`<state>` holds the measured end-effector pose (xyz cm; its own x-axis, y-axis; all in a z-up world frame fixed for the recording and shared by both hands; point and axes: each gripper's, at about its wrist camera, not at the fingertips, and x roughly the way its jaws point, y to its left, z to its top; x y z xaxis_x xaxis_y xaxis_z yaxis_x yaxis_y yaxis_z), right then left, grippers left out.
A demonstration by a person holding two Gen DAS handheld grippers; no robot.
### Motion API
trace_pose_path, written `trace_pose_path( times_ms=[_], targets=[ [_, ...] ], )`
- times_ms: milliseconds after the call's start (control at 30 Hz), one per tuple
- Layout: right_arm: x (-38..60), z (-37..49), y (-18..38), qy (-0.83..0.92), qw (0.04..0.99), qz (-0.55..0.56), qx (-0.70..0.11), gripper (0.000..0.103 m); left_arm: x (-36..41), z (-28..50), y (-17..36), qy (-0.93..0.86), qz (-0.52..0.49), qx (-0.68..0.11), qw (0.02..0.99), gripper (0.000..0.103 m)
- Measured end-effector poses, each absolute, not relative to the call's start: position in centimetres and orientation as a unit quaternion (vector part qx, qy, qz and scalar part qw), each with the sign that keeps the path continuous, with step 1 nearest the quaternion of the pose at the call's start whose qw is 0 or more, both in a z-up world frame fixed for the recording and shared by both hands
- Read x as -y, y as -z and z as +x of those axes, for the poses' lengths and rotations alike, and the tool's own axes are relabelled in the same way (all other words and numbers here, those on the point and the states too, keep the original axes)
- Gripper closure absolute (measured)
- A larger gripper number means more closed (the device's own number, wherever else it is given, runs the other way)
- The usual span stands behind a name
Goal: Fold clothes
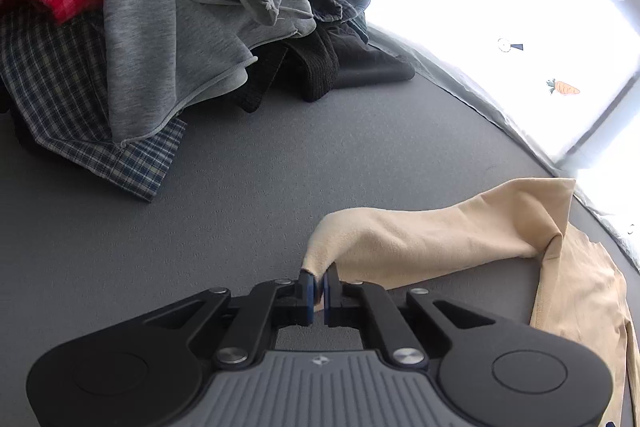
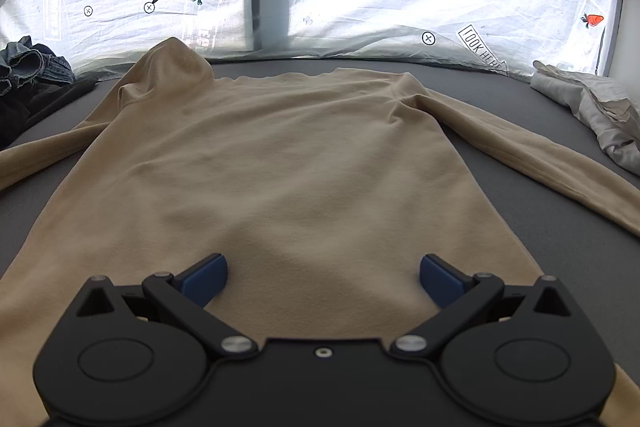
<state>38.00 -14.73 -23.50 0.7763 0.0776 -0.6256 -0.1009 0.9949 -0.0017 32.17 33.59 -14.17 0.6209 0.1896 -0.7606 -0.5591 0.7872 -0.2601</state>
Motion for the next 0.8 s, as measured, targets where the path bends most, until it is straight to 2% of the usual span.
trace_pose_path(
  times_ms=[167, 300, 500, 600, 667, 800],
  targets=[
    [14.8, 38.1, 23.6, -0.048, 0.942, -0.016, -0.331, 0.000, -34.6, 29.0, 11.3, -0.264, -0.228, -0.348, 0.870, 0.099],
    [14.8, 38.0, 23.5, -0.048, 0.942, -0.016, -0.331, 0.000, -35.8, 27.6, 12.7, -0.297, -0.221, -0.365, 0.855, 0.099],
    [15.0, 38.0, 23.6, -0.050, 0.942, -0.014, -0.330, 0.000, -37.9, 25.1, 15.8, -0.357, -0.292, -0.373, 0.805, 0.092],
    [15.0, 38.0, 23.6, -0.050, 0.943, -0.015, -0.330, 0.000, -38.6, 23.0, 16.3, -0.352, -0.334, -0.361, 0.796, 0.080],
    [15.0, 38.0, 23.6, -0.049, 0.943, -0.015, -0.330, 0.000, -38.2, 22.7, 16.6, -0.344, -0.330, -0.371, 0.797, 0.062],
    [14.9, 38.0, 23.6, -0.049, 0.943, -0.015, -0.330, 0.000, -37.5, 22.1, 17.1, -0.329, -0.321, -0.389, 0.798, 0.054]
  ],
)
